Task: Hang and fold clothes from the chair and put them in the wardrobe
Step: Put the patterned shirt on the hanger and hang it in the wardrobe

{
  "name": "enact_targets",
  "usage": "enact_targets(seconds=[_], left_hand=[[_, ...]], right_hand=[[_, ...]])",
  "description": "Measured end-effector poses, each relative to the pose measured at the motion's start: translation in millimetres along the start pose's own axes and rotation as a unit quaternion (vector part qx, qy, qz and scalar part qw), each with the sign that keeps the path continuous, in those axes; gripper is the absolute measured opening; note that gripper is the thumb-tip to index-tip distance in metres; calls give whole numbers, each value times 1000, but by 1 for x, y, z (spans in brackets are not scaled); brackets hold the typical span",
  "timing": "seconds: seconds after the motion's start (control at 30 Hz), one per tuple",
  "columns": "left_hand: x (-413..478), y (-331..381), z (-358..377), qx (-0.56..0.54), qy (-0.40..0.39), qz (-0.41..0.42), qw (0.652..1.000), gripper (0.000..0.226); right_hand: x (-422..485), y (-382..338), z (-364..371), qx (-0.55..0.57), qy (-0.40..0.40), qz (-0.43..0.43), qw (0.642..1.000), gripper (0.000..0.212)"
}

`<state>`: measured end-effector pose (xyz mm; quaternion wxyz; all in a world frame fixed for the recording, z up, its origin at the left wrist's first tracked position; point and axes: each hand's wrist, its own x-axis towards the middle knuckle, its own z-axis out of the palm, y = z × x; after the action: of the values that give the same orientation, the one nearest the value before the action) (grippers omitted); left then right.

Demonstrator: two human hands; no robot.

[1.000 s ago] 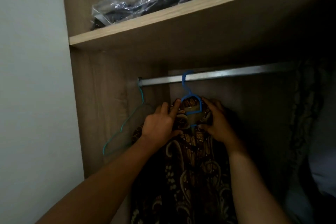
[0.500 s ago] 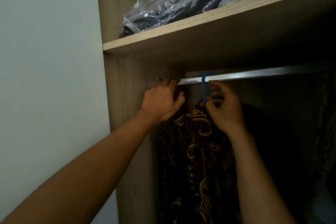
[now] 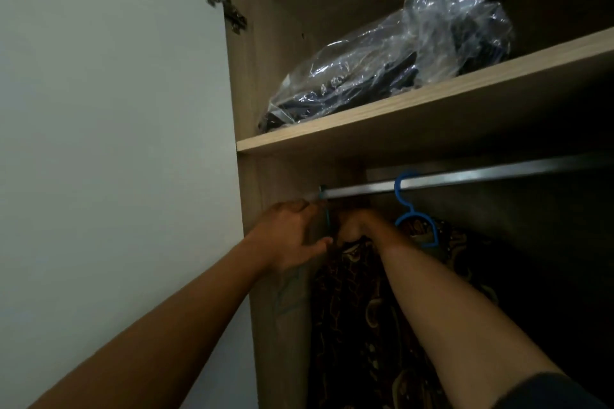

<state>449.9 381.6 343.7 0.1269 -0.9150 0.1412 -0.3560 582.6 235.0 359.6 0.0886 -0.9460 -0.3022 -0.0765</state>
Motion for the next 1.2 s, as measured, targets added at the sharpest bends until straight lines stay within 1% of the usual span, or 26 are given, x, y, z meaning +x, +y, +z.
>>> enact_targets(seconds=[0.07, 0.13, 0.23, 0.3, 0.4, 0.47, 0.53, 0.6, 0.7, 0.77, 0.83, 0.93, 1.07, 1.2], left_hand=[[0, 1, -1, -2, -2, -3, 1000, 86], [-1, 1, -3, 0, -4, 0, 1000, 87], [-3, 3, -3, 13, -23, 11, 1000, 92], [-3, 5, -3, 39, -45, 13, 998, 104], [-4, 7, 0, 118, -97, 12, 988, 131], [-5, 8, 6, 153, -126, 21, 980, 137], [-4, 8, 10, 178, -125, 25, 976, 131], [-2, 6, 11, 191, -102, 22, 976, 118], [1, 3, 9, 155, -71, 16, 985, 95], [2, 3, 8, 130, -63, 12, 989, 86], [4, 5, 5, 118, -52, 8, 992, 82], [9, 10, -3, 128, -41, 1, 991, 90], [16, 20, -11, 158, -17, -2, 987, 103], [17, 24, -15, 146, -34, -33, 988, 106]], right_hand=[[4, 2, 3, -2, -14, -6, 1000, 60], [3, 2, 6, 8, -29, -9, 1000, 57], [-8, 3, 6, 34, -8, -27, 999, 59], [-21, 6, 6, 48, 15, -52, 997, 70], [-35, 18, 8, 122, 27, -85, 988, 106], [-40, 24, 12, 159, 34, -97, 982, 120], [-43, 29, 17, 163, 52, -103, 980, 129], [-43, 33, 22, 150, 67, -110, 980, 141], [-41, 40, 31, 128, 69, -105, 984, 157], [-41, 43, 36, 121, 81, -103, 984, 159], [-40, 46, 38, 136, 120, -109, 977, 157], [-38, 50, 37, 175, 164, -128, 962, 156], [-39, 47, 32, 193, 174, -152, 954, 157], [-40, 35, 31, 196, 190, -185, 944, 152]])
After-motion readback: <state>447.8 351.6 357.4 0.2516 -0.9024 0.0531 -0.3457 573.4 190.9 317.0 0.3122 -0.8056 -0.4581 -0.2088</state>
